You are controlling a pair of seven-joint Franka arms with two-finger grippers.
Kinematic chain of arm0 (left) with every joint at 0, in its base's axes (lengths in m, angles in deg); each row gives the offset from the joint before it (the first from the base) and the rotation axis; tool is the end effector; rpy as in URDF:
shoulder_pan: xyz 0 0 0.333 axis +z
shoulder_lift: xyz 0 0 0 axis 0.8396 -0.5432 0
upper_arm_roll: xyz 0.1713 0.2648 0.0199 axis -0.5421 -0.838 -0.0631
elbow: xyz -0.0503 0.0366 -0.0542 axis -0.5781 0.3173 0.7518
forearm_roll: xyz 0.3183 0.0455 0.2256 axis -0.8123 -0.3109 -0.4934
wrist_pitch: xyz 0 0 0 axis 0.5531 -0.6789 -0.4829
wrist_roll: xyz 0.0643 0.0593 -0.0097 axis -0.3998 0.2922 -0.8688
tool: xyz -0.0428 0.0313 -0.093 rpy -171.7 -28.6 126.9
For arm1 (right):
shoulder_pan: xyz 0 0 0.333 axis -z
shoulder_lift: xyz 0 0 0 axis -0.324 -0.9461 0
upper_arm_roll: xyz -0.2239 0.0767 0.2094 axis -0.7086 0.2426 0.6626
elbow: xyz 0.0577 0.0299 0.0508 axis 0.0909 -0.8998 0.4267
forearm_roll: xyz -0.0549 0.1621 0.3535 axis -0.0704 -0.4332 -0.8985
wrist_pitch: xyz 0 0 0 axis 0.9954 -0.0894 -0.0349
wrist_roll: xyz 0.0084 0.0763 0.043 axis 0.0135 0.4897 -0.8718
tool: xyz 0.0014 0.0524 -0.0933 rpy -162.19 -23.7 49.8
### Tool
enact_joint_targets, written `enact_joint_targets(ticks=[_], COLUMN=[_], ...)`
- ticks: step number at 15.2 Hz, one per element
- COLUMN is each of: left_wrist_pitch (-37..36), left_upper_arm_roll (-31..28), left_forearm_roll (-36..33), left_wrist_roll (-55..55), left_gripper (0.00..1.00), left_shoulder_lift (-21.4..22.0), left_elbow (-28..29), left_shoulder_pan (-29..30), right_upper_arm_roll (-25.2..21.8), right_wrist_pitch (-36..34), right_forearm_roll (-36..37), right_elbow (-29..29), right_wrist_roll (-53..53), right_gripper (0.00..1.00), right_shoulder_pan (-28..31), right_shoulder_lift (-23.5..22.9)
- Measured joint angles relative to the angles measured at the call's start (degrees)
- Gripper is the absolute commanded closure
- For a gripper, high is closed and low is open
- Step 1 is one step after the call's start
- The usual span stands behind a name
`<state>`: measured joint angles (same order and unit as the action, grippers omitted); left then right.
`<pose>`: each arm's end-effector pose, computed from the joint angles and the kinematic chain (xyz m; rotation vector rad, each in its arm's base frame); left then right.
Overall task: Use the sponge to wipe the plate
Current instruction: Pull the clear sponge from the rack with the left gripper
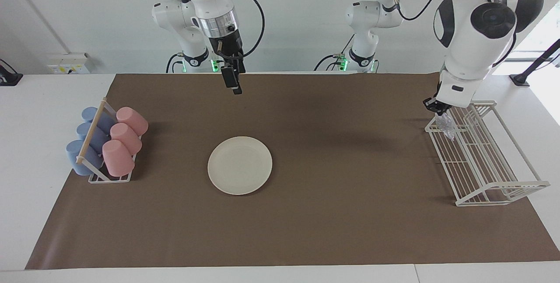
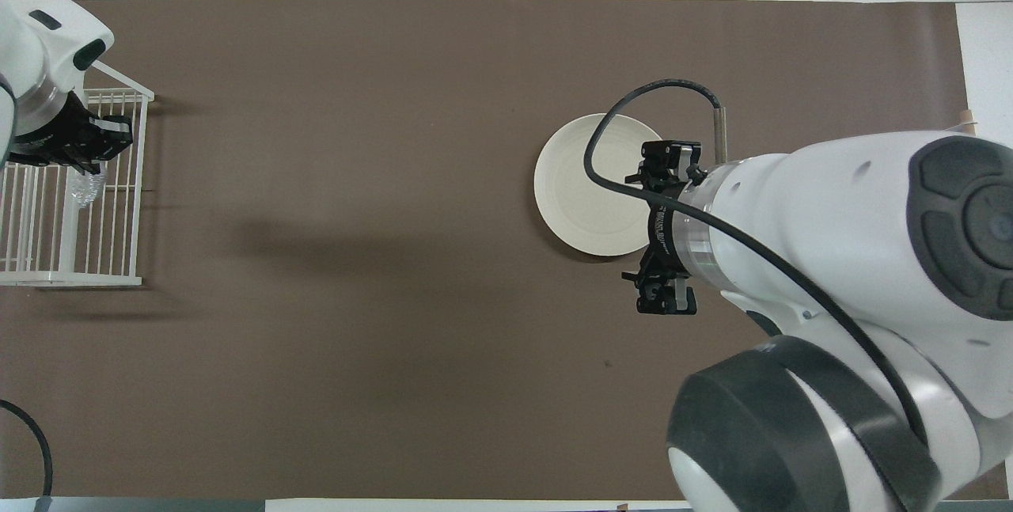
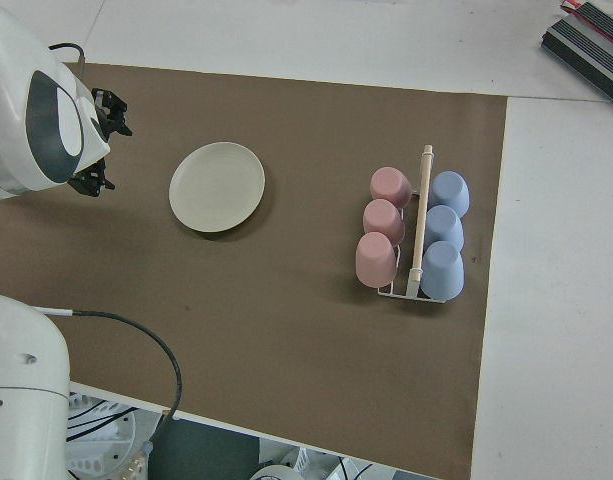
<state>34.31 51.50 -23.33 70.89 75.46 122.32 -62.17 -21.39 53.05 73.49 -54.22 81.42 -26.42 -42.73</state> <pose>0.5929 -0.0831 0.5908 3.0965 0.2505 -0.2172 0.5074 0.2095 0.5944 -2.0202 2.1292 0.0365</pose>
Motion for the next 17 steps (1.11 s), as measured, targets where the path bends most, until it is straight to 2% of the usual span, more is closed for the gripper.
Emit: enact_joint_targets(ticks=[3, 6, 8, 10, 13, 17], left_wrist_pitch=[-0.19, -0.51, 1.35, 4.81, 7.7, 8.04], left_upper_arm_roll=[-0.27, -0.38, -0.41, -0.19, 0.13, 0.41], left_forearm_roll=[16.7, 29.6, 37.09, 43.71, 51.69, 59.34], left_wrist_roll=[-0.13, -0.04, 0.09, 2.59, 10.42, 21.18], left_gripper=[1.0, 1.0, 1.0, 1.0, 1.0, 1.0], left_shoulder_lift=[0.61, 1.97, 4.33, 7.87, 13.48, 16.26], left_elbow=[-0.42, 1.94, 7.39, 15.42, 27.93, 37.69], left_shoulder_pan=[4.18, 7.27, 7.87, 7.82, 7.76, 7.12], right_upper_arm_roll=[0.09, 0.28, 0.33, 0.35, 0.4, 0.43], right_wrist_pitch=[5.25, 9.61, 11.04, 11.34, 7.48, 4.98], right_forearm_roll=[0.0, -0.01, -0.02, -0.02, -0.03, 0.01], right_elbow=[-1.53, -1.72, -0.98, 0.98, 3.56, 5.56], right_wrist_roll=[-0.44, -0.42, 0.38, 2.13, 2.86, 2.87], right_gripper=[0.0, 0.0, 0.0, 0.0, 0.0, 0.0], right_shoulder_pan=[0.22, -1.03, -2.33, -3.47, -4.26, -6.04], right_shoulder_lift=[-0.78, -4.24, -6.83, -8.68, -9.39, -9.38])
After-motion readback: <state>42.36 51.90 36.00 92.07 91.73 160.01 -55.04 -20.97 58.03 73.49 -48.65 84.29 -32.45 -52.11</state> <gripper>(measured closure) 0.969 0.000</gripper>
